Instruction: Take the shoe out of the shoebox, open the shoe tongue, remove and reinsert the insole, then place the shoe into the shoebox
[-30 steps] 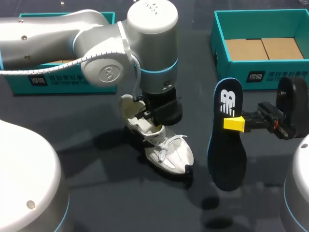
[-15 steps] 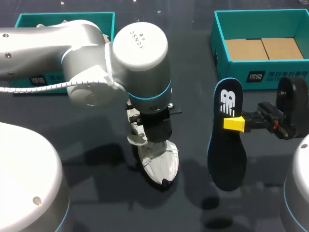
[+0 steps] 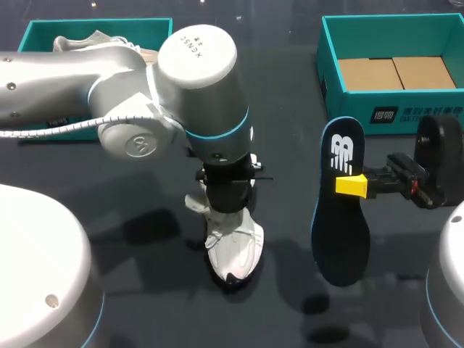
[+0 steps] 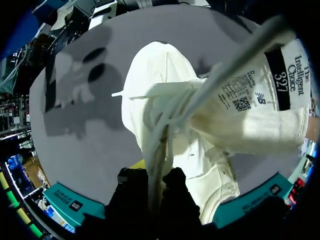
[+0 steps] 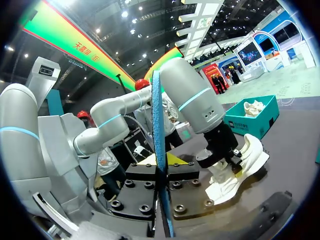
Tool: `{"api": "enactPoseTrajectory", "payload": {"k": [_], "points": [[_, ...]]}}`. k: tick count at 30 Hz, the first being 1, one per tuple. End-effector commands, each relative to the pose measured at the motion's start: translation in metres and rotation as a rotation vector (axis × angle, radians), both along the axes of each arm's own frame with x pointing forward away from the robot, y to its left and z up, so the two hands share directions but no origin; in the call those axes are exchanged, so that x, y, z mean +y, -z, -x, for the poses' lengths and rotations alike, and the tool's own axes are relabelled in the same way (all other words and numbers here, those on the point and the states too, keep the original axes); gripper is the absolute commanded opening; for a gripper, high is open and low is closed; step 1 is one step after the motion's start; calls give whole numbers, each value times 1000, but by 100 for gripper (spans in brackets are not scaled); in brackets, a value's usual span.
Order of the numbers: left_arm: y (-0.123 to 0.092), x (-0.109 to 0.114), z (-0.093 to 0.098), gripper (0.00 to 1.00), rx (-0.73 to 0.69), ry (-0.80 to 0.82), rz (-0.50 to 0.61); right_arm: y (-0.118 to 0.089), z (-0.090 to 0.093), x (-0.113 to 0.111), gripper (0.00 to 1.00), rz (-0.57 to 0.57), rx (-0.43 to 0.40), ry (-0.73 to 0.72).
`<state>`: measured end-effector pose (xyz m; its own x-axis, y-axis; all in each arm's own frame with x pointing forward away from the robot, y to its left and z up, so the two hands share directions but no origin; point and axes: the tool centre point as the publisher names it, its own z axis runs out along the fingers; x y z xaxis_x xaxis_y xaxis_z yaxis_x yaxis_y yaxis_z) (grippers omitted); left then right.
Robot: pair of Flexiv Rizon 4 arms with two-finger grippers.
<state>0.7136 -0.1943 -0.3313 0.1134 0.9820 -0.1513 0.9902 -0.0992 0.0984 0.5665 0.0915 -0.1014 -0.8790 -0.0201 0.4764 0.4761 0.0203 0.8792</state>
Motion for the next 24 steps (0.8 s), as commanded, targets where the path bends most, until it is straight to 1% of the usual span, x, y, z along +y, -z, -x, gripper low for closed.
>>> {"api": "enactPoseTrajectory", "payload": {"k": [1,5,12,19,24], "points": [[6,-13,-6,0,27,17,-24,0,1,1,0,2,0,3],[11,-17,-4,0,47,24,-38,0,1,1,0,2,0,3],[26,-21,-4,0,91,22,-75,0,1,1,0,2,0,3],[34,-21,-12,0,123,0,-84,0,1,1,0,2,0,3],[42,-24,-15,0,137,-1,-103,0,1,1,0,2,0,3]]}}
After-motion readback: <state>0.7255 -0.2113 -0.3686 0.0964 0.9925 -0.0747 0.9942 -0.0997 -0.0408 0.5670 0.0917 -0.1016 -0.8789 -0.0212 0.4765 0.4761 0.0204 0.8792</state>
